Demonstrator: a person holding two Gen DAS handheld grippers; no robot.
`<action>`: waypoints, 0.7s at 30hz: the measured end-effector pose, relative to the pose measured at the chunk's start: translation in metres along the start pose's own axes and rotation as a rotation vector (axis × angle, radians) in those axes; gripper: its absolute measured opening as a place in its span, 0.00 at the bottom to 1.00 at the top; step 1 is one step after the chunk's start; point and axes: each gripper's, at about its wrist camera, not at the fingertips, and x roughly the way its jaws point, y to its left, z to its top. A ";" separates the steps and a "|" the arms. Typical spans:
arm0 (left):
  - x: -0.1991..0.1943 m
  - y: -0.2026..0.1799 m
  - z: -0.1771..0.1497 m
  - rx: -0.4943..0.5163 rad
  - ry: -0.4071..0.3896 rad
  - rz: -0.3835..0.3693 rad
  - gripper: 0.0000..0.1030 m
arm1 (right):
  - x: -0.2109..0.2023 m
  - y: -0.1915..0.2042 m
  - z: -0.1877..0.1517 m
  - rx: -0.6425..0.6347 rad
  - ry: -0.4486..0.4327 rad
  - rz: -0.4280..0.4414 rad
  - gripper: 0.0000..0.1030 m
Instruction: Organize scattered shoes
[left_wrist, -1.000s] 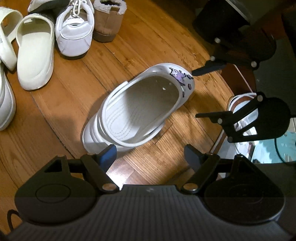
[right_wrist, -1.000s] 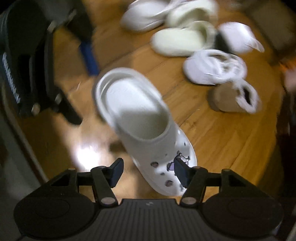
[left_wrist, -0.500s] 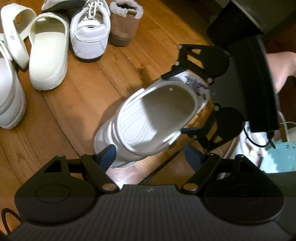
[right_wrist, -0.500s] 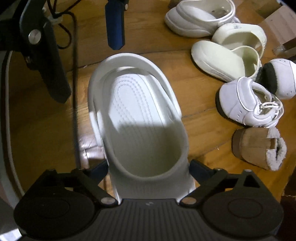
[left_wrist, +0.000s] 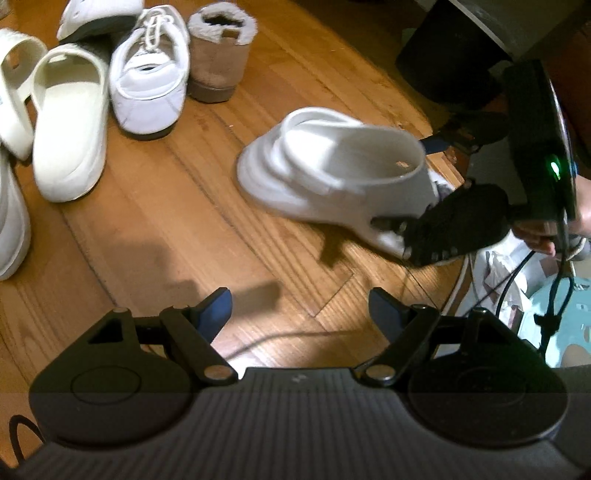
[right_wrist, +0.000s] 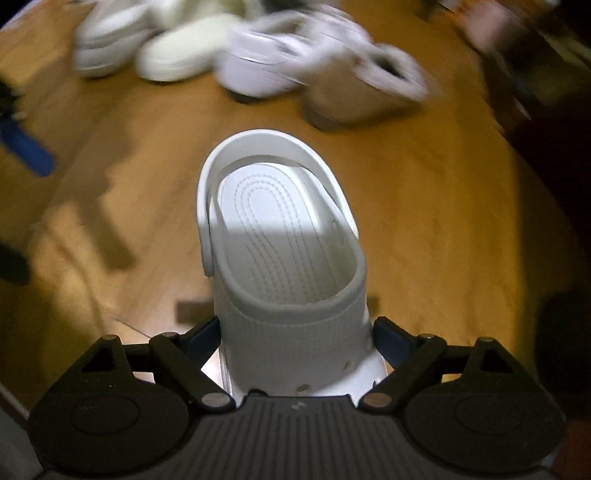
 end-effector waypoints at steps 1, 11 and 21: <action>0.001 -0.003 0.000 0.008 0.002 0.001 0.79 | 0.005 -0.006 -0.001 0.027 0.018 -0.026 0.87; 0.003 -0.010 -0.001 0.021 0.011 0.009 0.79 | 0.038 -0.070 -0.015 0.156 0.110 -0.238 0.84; 0.003 -0.004 -0.004 0.003 -0.010 0.040 0.79 | 0.016 -0.104 -0.020 0.317 0.034 -0.241 0.87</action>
